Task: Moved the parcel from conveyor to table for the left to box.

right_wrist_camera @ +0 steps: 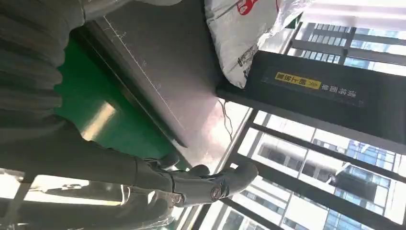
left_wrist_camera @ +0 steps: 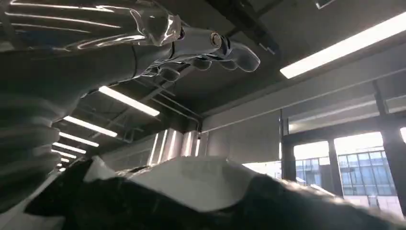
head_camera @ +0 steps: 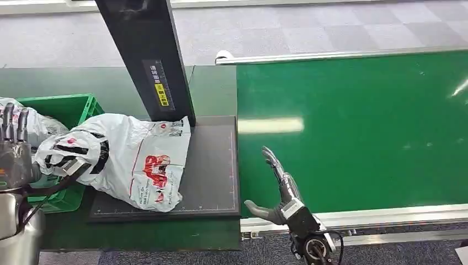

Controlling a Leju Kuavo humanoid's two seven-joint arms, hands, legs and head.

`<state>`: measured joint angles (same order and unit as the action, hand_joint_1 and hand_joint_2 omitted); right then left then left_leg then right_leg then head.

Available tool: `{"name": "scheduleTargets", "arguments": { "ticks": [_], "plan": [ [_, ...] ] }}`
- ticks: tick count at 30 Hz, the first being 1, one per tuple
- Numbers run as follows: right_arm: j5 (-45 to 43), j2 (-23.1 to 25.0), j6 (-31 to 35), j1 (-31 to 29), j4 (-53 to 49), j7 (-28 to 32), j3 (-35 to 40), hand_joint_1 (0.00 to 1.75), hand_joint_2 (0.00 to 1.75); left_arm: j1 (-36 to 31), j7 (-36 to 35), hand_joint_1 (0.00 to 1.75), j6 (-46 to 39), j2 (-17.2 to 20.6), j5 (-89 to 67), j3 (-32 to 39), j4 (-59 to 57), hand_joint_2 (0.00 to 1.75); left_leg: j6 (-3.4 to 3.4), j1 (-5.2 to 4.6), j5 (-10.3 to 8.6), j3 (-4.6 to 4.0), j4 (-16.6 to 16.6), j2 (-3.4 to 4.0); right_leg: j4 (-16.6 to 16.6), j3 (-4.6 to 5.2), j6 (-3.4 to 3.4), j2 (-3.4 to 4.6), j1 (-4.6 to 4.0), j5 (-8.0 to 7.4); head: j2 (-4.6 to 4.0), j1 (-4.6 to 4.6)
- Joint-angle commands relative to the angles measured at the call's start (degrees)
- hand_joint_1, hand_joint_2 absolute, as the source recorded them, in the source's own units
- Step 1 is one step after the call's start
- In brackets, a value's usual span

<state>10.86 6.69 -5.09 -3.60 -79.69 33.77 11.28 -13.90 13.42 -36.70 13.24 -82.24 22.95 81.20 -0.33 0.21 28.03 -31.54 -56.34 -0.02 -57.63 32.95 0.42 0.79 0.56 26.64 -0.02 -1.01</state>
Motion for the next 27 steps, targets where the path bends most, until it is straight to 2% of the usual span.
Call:
{"name": "scheduleTargets", "arguments": {
  "ticks": [1, 4, 5, 6, 10, 12, 14, 16, 20, 25, 26, 27],
  "plan": [
    [0.3, 0.3, -0.6, 0.5, -1.0, 0.0, -2.4, 0.0, 1.75, -1.4, 1.6, 0.0, 2.1, -0.5, 3.3, -5.4, 1.6, 1.75, 0.0, 0.02, -0.02, 0.02, 0.0, -0.12, 0.1, -0.1, 0.0, -0.18, -0.02, 0.0, 0.0, 0.0],
    [0.3, 0.3, -0.6, 0.6, -1.0, 0.0, -2.4, 0.0, 1.75, -1.3, 1.7, 0.0, 2.1, -0.3, 3.4, -5.3, 1.6, 1.75, -0.01, 0.01, -0.01, 0.05, 0.1, -0.16, 0.1, -0.15, -0.02, -0.22, 0.0, 0.03, 0.0, -0.02],
    [0.2, 0.3, -0.7, 0.4, -0.9, 0.1, -2.5, 0.0, 1.75, -1.2, 4.1, 0.0, 3.6, 0.2, 8.0, -6.7, 1.5, 1.75, -0.02, -0.01, 0.0, 0.05, 0.0, -0.07, 0.1, -0.11, -0.02, -0.12, 0.01, 0.01, 0.0, 0.0],
    [0.1, 0.2, -0.9, 0.0, -0.7, 0.1, -2.6, 0.0, 1.75, -1.1, 6.9, 0.0, 6.5, -0.2, 10.8, -9.3, 2.5, 1.75, -0.03, -0.01, -0.01, 0.08, 0.1, -0.13, 0.1, -0.16, -0.04, -0.2, 0.0, 0.02, 0.0, -0.04],
    [-0.1, 0.0, -1.4, -0.3, -1.0, 0.3, -3.1, 0.0, 1.75, 0.2, 8.1, 0.0, 13.4, -2.1, 8.7, -19.9, 4.8, 1.75, -0.03, -0.01, -0.08, 0.04, 0.1, -0.38, 0.1, -0.18, -0.03, -0.46, -0.01, 0.03, 0.0, -0.04],
    [-0.2, -0.1, -1.6, -0.2, -1.2, 0.4, -3.4, 0.0, 1.75, 1.0, 9.4, 0.0, 18.4, -2.3, 14.4, -24.8, 5.0, 1.75, 0.0, -0.02, -0.09, 0.05, 0.1, -0.38, 0.1, -0.19, -0.01, -0.45, 0.01, 0.01, 0.0, -0.02],
    [-0.6, -0.2, -1.7, 0.0, -1.3, 0.9, -4.0, 0.0, 1.75, 1.9, 14.5, 0.0, 32.4, -2.2, 30.4, -28.8, 4.2, 1.75, 0.02, -0.06, -0.03, 0.05, 0.0, -0.2, 0.1, -0.13, 0.02, -0.23, 0.06, 0.02, 0.0, -0.02],
    [-0.7, -0.3, -1.7, 0.0, -1.3, 1.0, -4.2, 0.0, 1.75, 2.1, 15.0, 0.0, 33.8, -2.3, 32.4, -29.6, 3.3, 1.75, 0.03, -0.09, -0.06, 0.1, 0.1, -0.23, 0.1, -0.22, 0.02, -0.28, 0.08, 0.0, 0.0, -0.02],
    [-1.4, -0.9, -1.4, -1.3, -0.6, 1.4, -3.7, 0.0, 1.75, 1.3, 18.6, 0.0, 54.3, 0.5, 49.5, -32.7, -3.7, 1.75, -0.01, -0.08, -0.03, 0.12, 0.1, -0.14, 0.1, -0.19, 0.0, -0.19, 0.08, 0.0, 0.0, -0.02],
    [-2.5, -1.0, 0.0, -2.3, -1.1, 1.0, -4.1, 0.0, 1.75, -2.2, 20.4, 0.0, 62.4, 2.3, 56.6, -36.1, -12.4, 1.75, -0.03, -0.06, -0.04, 0.13, 0.1, -0.08, 0.1, -0.15, -0.02, -0.12, 0.06, -0.02, 0.0, -0.02],
    [-2.6, -1.0, 0.1, -2.3, -1.6, 0.9, -4.1, 0.0, 1.75, -2.9, 20.4, 0.16, 62.2, 2.4, 56.6, -36.8, -13.5, 1.75, -0.05, -0.04, -0.07, 0.15, 0.1, -0.09, 0.1, -0.18, -0.05, -0.16, 0.04, -0.05, 0.0, -0.04],
    [-2.7, -0.9, 0.4, -2.2, -2.5, 0.6, -4.4, 0.0, 1.75, -3.9, 19.9, 1.66, 62.1, 2.0, 56.9, -37.3, -15.6, 1.75, -0.03, -0.04, -0.06, 0.1, 0.1, -0.13, 0.1, -0.12, -0.03, -0.19, 0.03, -0.02, 0.0, -0.02]
  ]
}}
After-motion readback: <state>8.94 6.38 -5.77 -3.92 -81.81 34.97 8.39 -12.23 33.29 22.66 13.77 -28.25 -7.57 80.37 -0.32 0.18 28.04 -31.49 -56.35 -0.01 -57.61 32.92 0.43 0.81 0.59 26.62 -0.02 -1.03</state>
